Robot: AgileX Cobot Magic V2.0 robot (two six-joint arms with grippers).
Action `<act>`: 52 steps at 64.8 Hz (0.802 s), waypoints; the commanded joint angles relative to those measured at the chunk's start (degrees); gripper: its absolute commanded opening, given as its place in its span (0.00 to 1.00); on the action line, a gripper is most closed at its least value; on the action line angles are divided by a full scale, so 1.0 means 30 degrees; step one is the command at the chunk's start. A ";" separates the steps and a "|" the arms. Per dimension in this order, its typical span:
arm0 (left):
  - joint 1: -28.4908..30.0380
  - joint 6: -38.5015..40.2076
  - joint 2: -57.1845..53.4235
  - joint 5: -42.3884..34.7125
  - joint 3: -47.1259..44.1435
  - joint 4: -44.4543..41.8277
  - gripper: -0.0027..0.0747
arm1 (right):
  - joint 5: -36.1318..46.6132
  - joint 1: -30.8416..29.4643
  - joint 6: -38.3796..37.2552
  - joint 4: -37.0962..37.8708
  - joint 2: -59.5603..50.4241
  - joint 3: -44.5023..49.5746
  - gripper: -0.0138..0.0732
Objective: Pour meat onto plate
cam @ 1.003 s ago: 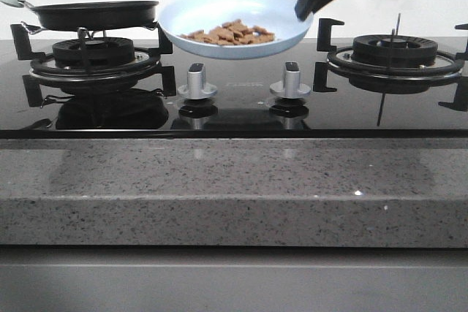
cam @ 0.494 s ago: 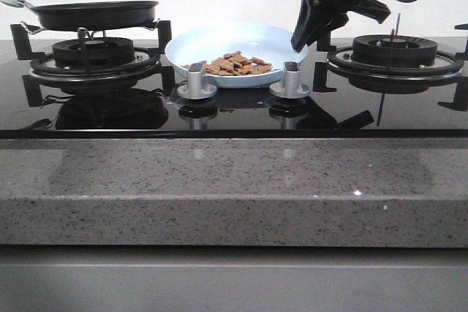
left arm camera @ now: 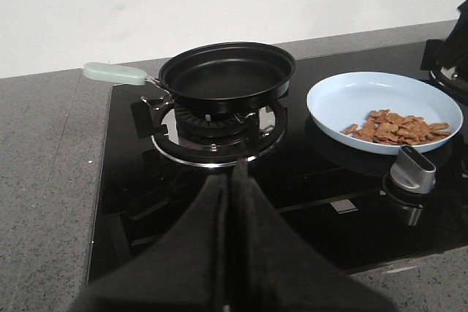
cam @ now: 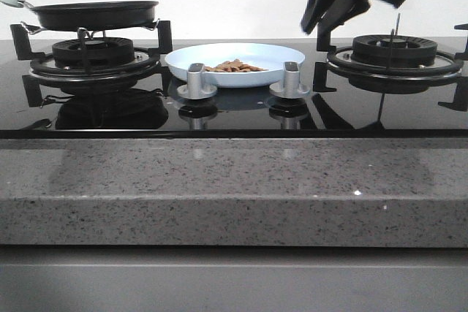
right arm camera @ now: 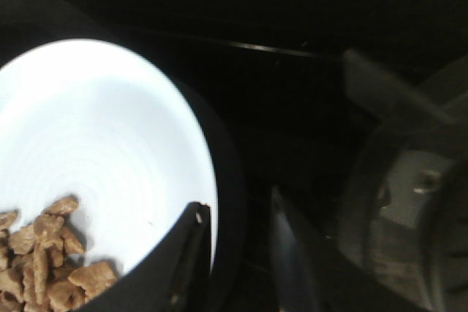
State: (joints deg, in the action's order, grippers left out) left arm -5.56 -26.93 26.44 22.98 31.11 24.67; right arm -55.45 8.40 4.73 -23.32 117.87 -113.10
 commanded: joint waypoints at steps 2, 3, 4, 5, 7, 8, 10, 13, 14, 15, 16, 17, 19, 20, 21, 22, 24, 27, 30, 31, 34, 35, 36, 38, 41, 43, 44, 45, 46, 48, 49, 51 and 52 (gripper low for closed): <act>-0.0148 0.0161 0.0060 -0.1596 0.0517 0.0396 0.01 | -0.1110 -0.0336 0.0041 -0.0262 -0.1266 -0.1906 0.36; -0.0148 0.0161 0.0060 -0.1596 0.0517 0.0396 0.01 | -0.1370 -0.0354 0.0041 -0.0262 -0.1266 -0.2103 0.32; -0.0148 0.0161 0.0060 -0.1596 0.0517 0.0396 0.01 | -0.1633 -0.0354 0.0041 -0.0262 -0.1266 -0.2301 0.30; -0.0148 0.0161 0.0060 -0.1596 0.0517 0.0396 0.01 | -0.2014 -0.0361 0.0041 -0.0219 -0.1266 -0.2581 0.27; -0.0148 0.0161 0.0060 -0.1596 0.0517 0.0396 0.01 | -0.2597 -0.0376 0.0060 -0.0158 -0.1266 -0.3000 0.19; -0.0148 0.0161 0.0060 -0.1596 0.0517 0.0396 0.01 | -0.2809 -0.0376 0.0060 -0.0096 -0.1266 -0.3159 0.16; -0.0148 0.0161 0.0060 -0.1596 0.0517 0.0396 0.01 | -0.3276 -0.0376 0.0060 -0.0018 -0.1266 -0.3540 0.09; -0.0148 0.0161 0.0060 -0.1596 0.0517 0.0396 0.01 | -0.3728 -0.0376 0.0060 0.0014 -0.1266 -0.3934 0.08; -0.0148 0.0161 0.0060 -0.1596 0.0517 0.0396 0.01 | -0.3914 -0.0376 0.0060 0.0016 -0.1266 -0.4087 0.09; -0.0148 0.0161 0.0060 -0.1596 0.0517 0.0396 0.01 | -0.4029 -0.0376 0.0060 0.0016 -0.1266 -0.4181 0.09; -0.0148 0.0161 0.0060 -0.1596 0.0517 0.0396 0.01 | -0.4122 -0.0376 0.0060 0.0016 -0.1266 -0.4261 0.09; -0.0148 0.0161 0.0060 -0.1596 0.0517 0.0396 0.01 | -0.4234 -0.0376 0.0060 0.0016 -0.1281 -0.4339 0.09; -0.0148 0.0161 0.0060 -0.1596 0.0517 0.0396 0.01 | -0.4476 -0.0376 0.0060 0.0016 -0.1281 -0.4510 0.09; -0.0148 0.0161 0.0060 -0.1596 0.0517 0.0396 0.01 | -0.4612 -0.0376 0.0060 0.0016 -0.1281 -0.4563 0.09; -0.0148 0.0161 0.0060 -0.1596 0.0517 0.0396 0.01 | -0.4692 -0.0376 0.0060 0.0016 -0.1281 -0.4561 0.09; -0.0148 0.0161 0.0060 -0.1596 0.0517 0.0396 0.01 | -0.4766 -0.0376 0.0060 0.0064 -0.1315 -0.4561 0.09; -0.0148 0.0161 0.0060 -0.1596 0.0517 0.0396 0.01 | -0.4970 -0.0376 0.0117 0.0218 -0.1412 -0.4537 0.09; -0.0148 0.0161 0.0060 -0.1596 0.0517 0.0396 0.01 | -0.5122 -0.0376 0.0319 0.0494 -0.1619 -0.4458 0.09; -0.0148 0.0161 0.0060 -0.1596 0.0517 0.0396 0.01 | -0.5120 -0.0320 0.0438 0.0780 -0.1909 -0.4265 0.09; -0.0148 0.0161 0.0060 -0.1596 0.0517 0.0396 0.01 | -0.5076 -0.0319 0.0444 0.0859 -0.2016 -0.4189 0.09; -0.0148 0.0161 0.0060 -0.1596 0.0517 0.0396 0.01 | -0.4831 -0.0272 0.0599 0.1009 -0.2551 -0.3830 0.09; -0.0148 0.0161 0.0060 -0.1596 0.0517 0.0396 0.01 | -0.4748 -0.0252 0.0672 0.1038 -0.2728 -0.3688 0.09; -0.0148 0.0161 0.0060 -0.1596 0.0517 0.0396 0.01 | -0.4645 -0.0227 0.0772 0.1063 -0.3036 -0.3541 0.09; -0.0148 0.0161 0.0060 -0.1596 0.0517 0.0396 0.01 | -0.4411 -0.0140 0.0972 0.1140 -0.3476 -0.3088 0.09; -0.0148 0.0161 0.0060 -0.1596 0.0517 0.0396 0.01 | -0.3856 -0.0084 0.1349 0.1168 -0.4500 -0.2274 0.09; -0.0148 0.0161 0.0060 -0.1596 0.0517 0.0396 0.01 | -0.3454 0.0028 0.1481 0.1188 -0.5063 -0.1552 0.09; -0.0148 0.0161 0.0060 -0.1596 0.0517 0.0396 0.01 | -0.3260 0.0082 0.1582 0.1220 -0.5500 -0.1060 0.09; -0.0148 0.0161 0.0060 -0.1596 0.0517 0.0396 0.01 | -0.2933 0.0078 0.1698 0.1222 -0.5965 -0.0714 0.09; -0.0148 0.0161 0.0060 -0.1596 0.0517 0.0396 0.01 | -0.2692 0.0078 0.1794 0.1222 -0.6282 -0.0146 0.09; -0.0148 0.0161 0.0060 -0.1596 0.0517 0.0396 0.01 | -0.1882 0.0167 0.2009 0.1222 -0.7267 0.0900 0.09; -0.0148 0.0161 0.0060 -0.1596 0.0517 0.0396 0.01 | -0.1426 0.0236 0.2034 0.1222 -0.7612 0.1595 0.09; -0.0148 0.0161 0.0060 -0.1596 0.0517 0.0396 0.01 | -0.0794 0.0278 0.2137 0.1222 -0.8507 0.2573 0.09; -0.0148 0.0161 0.0060 -0.1596 0.0517 0.0396 0.01 | -0.0467 0.0278 0.2162 0.1222 -0.8866 0.3361 0.09</act>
State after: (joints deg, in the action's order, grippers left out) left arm -5.56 -26.93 26.44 22.98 31.11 24.67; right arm -63.83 8.96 9.63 -18.79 99.38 -108.51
